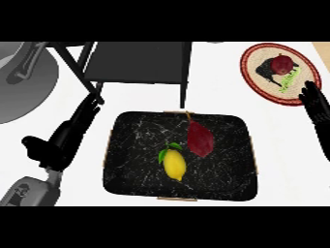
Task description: Pick the lemon from the tray and place it in the tiered shelf
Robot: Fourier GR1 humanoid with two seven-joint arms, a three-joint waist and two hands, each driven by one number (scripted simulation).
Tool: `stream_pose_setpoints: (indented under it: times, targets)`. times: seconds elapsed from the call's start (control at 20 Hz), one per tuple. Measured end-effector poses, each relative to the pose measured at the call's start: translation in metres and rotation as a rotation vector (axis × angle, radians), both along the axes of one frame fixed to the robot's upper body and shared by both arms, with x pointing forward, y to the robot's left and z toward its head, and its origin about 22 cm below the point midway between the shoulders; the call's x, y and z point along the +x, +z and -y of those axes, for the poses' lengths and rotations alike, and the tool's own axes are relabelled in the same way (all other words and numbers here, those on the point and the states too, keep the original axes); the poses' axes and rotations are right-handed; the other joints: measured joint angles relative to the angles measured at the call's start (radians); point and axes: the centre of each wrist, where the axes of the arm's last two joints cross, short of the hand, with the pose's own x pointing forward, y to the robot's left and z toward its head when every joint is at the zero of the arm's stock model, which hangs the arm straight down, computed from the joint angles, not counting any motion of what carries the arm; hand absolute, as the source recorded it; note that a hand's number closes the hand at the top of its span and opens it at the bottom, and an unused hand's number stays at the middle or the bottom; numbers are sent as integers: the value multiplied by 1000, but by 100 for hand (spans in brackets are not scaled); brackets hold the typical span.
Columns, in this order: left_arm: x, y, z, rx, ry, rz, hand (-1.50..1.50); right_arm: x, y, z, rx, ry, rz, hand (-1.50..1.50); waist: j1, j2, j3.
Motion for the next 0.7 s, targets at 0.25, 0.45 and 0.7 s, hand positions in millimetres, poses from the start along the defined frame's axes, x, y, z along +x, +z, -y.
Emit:
stream_pose_setpoints:
  times: [0.25, 0.45, 0.7]
  targets:
    - [-9, -13, -27, 28, 143, -153, 0, 5, 35, -19, -54, 31, 126, 150, -1, 3, -5]
    - [-21, -31, -41, 29, 244, -293, 0, 3, 44, -10, -272, -85, 52, 150, -2, 6, -11]
    - [-18, -28, -44, 9, 278, -343, 0, -6, 32, -47, -241, -80, -22, -150, -3, 3, -5]
